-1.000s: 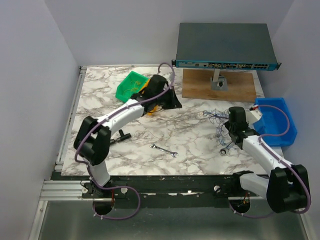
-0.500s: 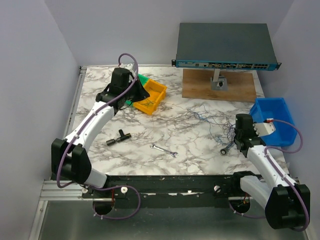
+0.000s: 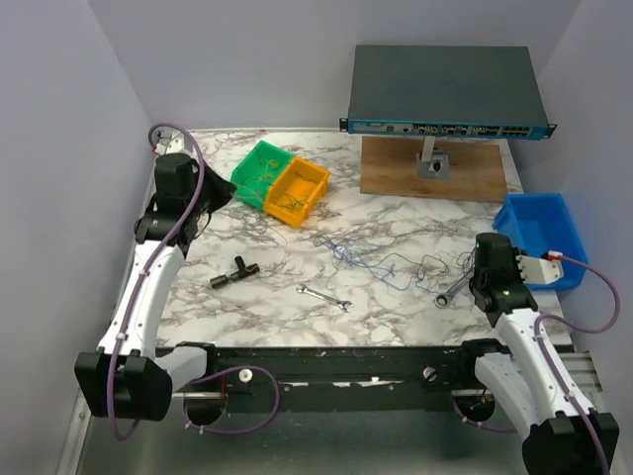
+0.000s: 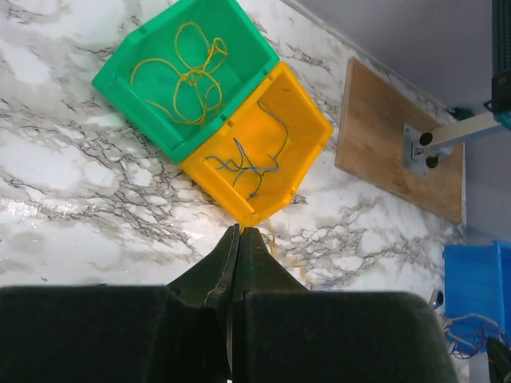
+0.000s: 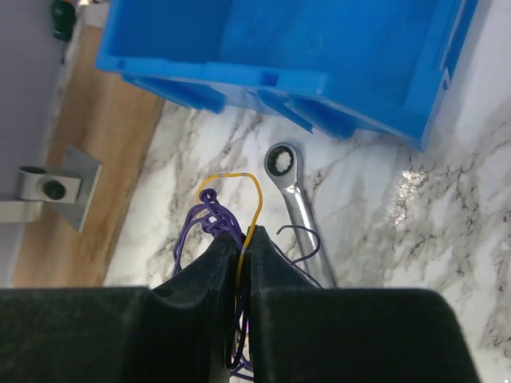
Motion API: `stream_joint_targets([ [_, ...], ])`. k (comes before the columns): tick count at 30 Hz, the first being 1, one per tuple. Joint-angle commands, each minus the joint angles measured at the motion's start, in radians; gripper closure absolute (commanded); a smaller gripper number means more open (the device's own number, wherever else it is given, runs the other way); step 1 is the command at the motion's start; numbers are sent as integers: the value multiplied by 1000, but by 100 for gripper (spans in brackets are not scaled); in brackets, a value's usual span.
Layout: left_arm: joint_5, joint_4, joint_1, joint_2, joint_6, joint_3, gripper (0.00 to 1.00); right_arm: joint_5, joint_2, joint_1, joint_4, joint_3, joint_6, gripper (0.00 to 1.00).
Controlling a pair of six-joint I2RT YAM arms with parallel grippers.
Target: Untangle the cables
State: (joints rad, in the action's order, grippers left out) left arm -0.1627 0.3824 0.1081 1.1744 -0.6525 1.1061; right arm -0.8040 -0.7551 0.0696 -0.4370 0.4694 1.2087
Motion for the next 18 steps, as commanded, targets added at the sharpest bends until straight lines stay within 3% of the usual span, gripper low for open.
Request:
stream_joint_targets([
  [1, 5, -56, -36, -48, -47, -37, 100, -27, 39, -7, 30, -5, -44, 98],
  [3, -117, -126, -32, -35, -42, -48, 100, 114, 30, -7, 159, 3, -257, 79],
  [4, -178, -158, -24, -22, -42, -49, 100, 215, 21, -6, 202, 10, -355, 60],
  [5, -205, -160, -11, -8, -39, -34, 100, 311, 13, -6, 228, 26, -427, 32],
  [6, -218, -138, 7, 13, -25, -10, 100, 405, 6, -6, 242, 40, -492, 14],
  [7, -217, -112, 22, 28, -5, 22, 100, 483, 4, -7, 274, 43, -537, 5],
  [13, -160, -48, 58, 34, 33, 85, 100, 946, -51, -2, 403, 44, -728, 4],
  [18, -146, 14, 58, 41, 54, 159, 100, 1048, -212, 130, 394, 110, -805, 7],
])
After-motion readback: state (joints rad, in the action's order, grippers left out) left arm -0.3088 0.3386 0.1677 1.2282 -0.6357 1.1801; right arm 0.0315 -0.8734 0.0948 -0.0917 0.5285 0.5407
